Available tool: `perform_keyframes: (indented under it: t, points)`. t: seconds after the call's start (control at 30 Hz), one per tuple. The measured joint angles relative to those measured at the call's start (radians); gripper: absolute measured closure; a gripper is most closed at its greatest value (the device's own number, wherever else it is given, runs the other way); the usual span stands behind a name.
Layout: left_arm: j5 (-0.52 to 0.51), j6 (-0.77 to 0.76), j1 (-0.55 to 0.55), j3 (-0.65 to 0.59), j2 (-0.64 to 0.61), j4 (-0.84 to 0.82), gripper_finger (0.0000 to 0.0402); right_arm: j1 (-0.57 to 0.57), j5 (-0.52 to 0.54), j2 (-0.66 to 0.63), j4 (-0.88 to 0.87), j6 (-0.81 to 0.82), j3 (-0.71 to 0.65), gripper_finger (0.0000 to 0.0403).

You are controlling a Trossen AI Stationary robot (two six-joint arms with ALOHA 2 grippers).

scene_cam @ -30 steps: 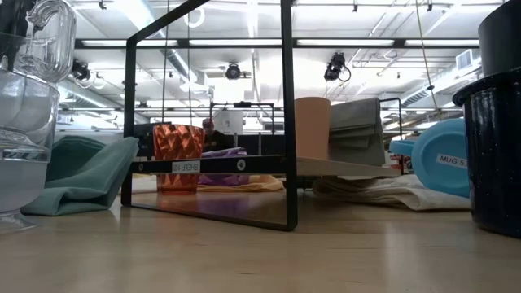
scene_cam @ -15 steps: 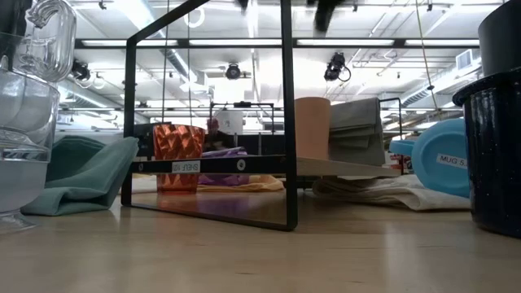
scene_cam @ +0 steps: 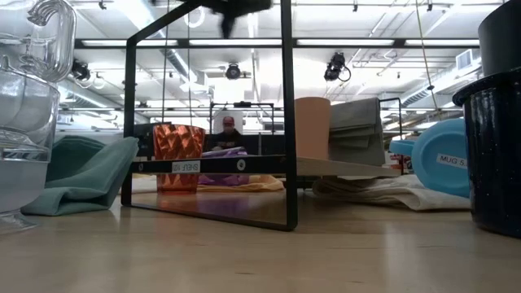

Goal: Stack small to large cups/mugs on shelf
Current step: Put the orange glass on the shelf

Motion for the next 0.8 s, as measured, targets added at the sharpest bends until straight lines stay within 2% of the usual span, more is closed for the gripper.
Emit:
perform_keyframes:
  t: [0.23, 0.43, 0.63, 0.8]
  points:
    - [-0.102, -0.103, -0.004, -0.092, -0.122, -0.273, 0.0381, -0.010, 0.000, 0.028, 0.014, -0.010, 0.000, 0.0362]
    - [-0.168, -0.198, -0.015, -0.094, -0.124, -0.428, 0.0395, -0.032, 0.000, 0.036, 0.015, -0.005, 0.000, 0.0362]
    - [-0.215, -0.402, 0.038, -0.093, -0.118, -0.657, 0.0384, -0.034, 0.000, 0.036, 0.022, 0.006, 0.000, 0.0362]
    - [-0.238, -0.451, 0.078, -0.093, -0.118, -0.797, 0.0383, -0.034, 0.000, 0.036, 0.024, 0.008, 0.000, 0.0362]
